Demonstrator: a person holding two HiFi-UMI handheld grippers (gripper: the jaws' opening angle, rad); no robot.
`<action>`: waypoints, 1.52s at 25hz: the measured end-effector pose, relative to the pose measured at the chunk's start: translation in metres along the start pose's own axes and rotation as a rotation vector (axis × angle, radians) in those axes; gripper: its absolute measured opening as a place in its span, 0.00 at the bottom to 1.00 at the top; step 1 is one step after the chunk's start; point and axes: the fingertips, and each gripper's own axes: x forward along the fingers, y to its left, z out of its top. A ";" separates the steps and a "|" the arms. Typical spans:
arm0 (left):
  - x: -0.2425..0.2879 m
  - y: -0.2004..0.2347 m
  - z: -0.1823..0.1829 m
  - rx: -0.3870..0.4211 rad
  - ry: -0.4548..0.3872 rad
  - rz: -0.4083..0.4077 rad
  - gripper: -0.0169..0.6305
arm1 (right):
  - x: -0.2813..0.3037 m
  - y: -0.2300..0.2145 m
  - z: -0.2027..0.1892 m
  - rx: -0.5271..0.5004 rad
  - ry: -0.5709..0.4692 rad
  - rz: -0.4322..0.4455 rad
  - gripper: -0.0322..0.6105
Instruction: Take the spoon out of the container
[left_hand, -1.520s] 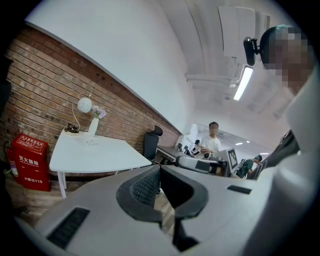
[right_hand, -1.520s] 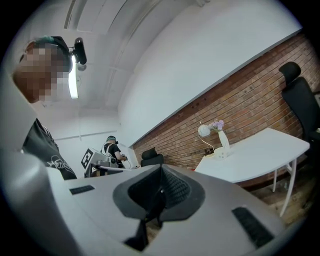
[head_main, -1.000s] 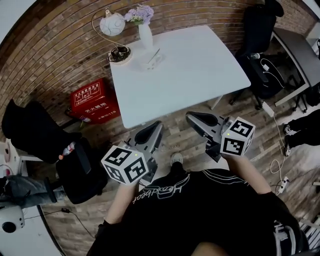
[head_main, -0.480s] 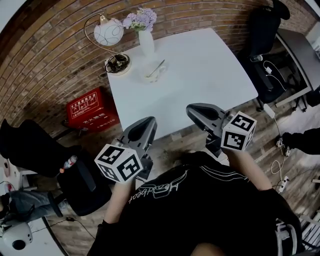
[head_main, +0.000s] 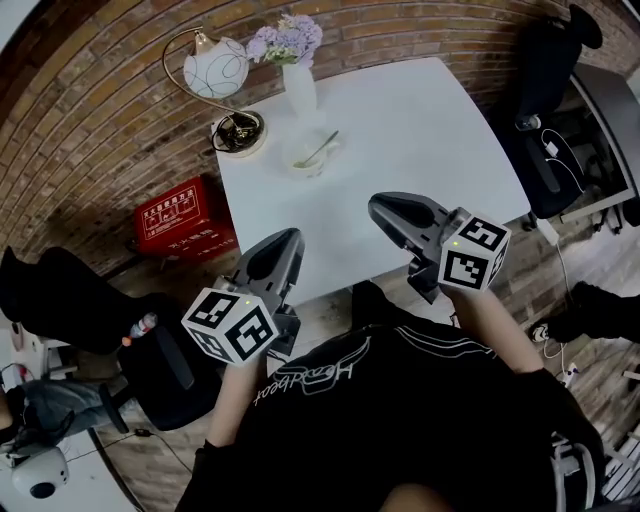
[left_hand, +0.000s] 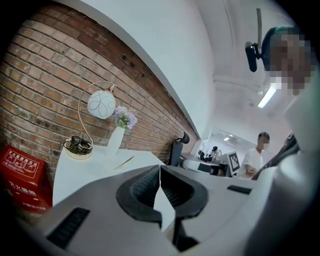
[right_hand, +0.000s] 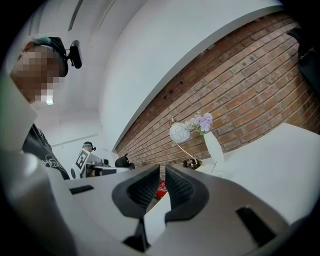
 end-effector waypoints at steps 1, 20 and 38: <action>0.005 0.005 0.002 -0.006 0.002 0.006 0.04 | 0.005 -0.008 0.002 0.000 0.006 -0.001 0.05; 0.066 0.106 0.021 -0.144 0.032 0.123 0.04 | 0.108 -0.130 0.011 -0.054 0.162 0.008 0.36; 0.065 0.161 0.007 -0.241 0.037 0.227 0.04 | 0.170 -0.200 -0.041 -0.081 0.322 -0.043 0.37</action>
